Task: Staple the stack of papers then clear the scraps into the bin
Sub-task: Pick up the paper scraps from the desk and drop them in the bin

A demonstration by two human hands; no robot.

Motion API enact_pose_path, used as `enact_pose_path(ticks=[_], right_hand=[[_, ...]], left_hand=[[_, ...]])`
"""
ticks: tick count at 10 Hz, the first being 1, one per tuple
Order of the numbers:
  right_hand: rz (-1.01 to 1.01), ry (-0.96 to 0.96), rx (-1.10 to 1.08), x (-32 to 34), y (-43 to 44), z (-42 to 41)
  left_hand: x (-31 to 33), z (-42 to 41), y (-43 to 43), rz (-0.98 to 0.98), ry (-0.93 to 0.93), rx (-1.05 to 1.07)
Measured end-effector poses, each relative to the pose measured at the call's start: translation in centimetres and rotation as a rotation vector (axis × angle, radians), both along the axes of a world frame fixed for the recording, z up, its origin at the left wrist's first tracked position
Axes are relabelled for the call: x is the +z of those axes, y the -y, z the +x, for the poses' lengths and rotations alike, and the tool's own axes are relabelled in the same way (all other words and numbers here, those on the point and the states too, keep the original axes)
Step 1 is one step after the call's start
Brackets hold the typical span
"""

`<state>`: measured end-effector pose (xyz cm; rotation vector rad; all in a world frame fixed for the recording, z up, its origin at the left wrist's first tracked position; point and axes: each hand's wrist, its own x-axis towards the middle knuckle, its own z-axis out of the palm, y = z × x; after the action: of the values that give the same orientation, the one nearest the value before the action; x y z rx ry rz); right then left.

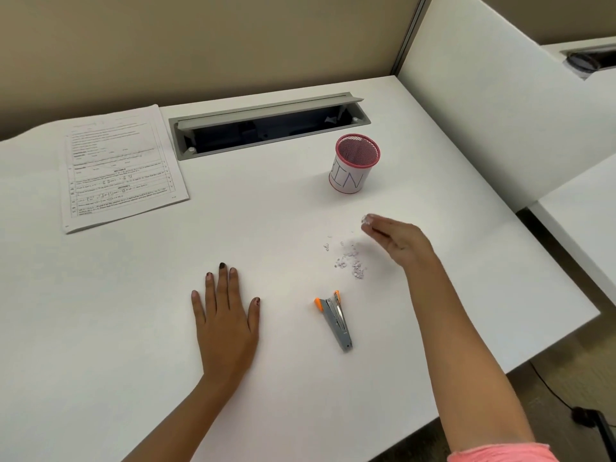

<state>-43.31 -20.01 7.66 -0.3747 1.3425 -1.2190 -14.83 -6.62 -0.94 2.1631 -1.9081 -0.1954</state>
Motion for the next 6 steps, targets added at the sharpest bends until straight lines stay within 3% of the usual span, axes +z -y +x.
enact_pose_path(ticks=[1,2,3,5,6], right_hand=[[-0.075,0.118,-0.081,2.1,2.7,-0.1],[-0.211,0.062,-0.053,4.4,5.8,0.2],[-0.26,-0.157,-0.07,6.3,8.6,0.9],[-0.269,-1.044,-0.058,6.3,12.6,2.1],[-0.298,-1.215,-0.02,6.0,13.1,2.2]], left_hand=[[-0.1,0.0,0.0,0.001,0.008,0.002],[0.0,-0.1,0.0,0.004,0.009,0.005],[0.1,-0.1,0.0,0.004,0.008,0.003],[0.2,-0.1,0.0,0.005,0.005,0.008],[0.2,-0.1,0.0,0.004,0.007,0.004]])
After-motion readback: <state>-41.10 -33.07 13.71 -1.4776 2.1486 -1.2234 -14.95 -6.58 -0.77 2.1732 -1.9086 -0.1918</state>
